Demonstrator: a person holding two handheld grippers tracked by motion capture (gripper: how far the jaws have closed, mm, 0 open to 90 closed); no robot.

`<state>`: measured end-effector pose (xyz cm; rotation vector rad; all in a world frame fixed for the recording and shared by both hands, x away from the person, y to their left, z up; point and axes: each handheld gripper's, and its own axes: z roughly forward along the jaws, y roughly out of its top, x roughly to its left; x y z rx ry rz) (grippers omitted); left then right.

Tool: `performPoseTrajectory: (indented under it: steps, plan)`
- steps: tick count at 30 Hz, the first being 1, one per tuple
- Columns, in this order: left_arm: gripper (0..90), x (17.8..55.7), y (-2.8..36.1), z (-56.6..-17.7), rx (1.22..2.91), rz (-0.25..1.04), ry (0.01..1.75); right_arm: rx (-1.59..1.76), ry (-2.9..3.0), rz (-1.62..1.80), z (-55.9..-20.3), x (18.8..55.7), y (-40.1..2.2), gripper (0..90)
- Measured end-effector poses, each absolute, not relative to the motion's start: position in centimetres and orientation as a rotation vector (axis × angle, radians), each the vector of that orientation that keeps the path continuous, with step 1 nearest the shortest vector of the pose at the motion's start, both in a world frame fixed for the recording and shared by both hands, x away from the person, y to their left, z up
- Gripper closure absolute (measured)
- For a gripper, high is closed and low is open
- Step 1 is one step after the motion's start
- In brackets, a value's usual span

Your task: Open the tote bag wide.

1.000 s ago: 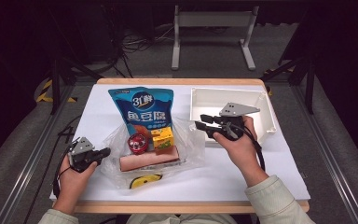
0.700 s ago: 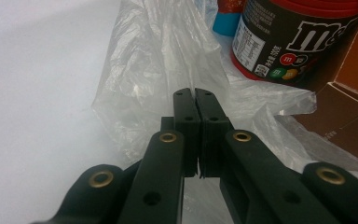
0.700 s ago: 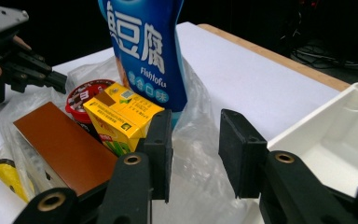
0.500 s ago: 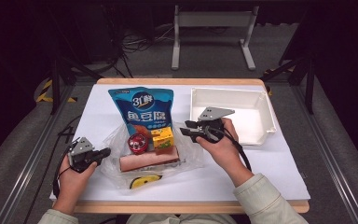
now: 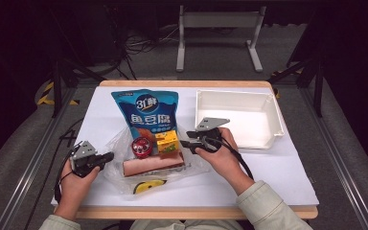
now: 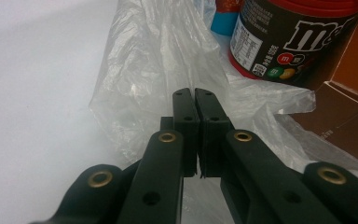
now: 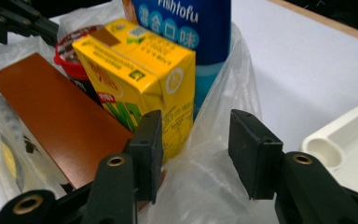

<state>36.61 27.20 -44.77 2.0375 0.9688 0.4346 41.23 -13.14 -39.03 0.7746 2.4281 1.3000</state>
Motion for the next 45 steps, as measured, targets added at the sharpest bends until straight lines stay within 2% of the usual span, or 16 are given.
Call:
performPoseTrajectory:
  steps: [4, 11, 13, 29, 39, 45]
  plan:
    - [88.1, 36.6, 27.2, -44.8, 2.038, 0.431, 0.968, 0.769, 2.451, 1.272, -39.8, 41.3, -12.8, 60.1]
    - [88.6, 36.6, 27.2, -44.8, 2.038, 0.436, 0.968, 0.734, 2.478, 1.173, -40.6, 41.6, -12.7, 84.5]
    - [88.9, 36.6, 27.1, -44.8, 2.040, 0.432, 0.969, 0.728, 2.486, 1.140, -40.8, 41.6, -12.6, 87.9]
    - [89.0, 37.1, 26.6, -45.2, 2.074, 0.433, 0.971, 0.790, 2.562, 1.006, -43.7, 42.5, -12.8, 89.7]
    - [89.5, 36.9, 27.3, -45.4, 2.052, 0.418, 1.012, 0.813, 2.564, 1.029, -44.0, 42.0, -13.8, 89.7]
    - [81.9, 36.7, 26.9, -45.3, 2.059, 0.444, 0.988, 0.833, 2.560, 1.050, -44.0, 41.8, -14.2, 89.3]
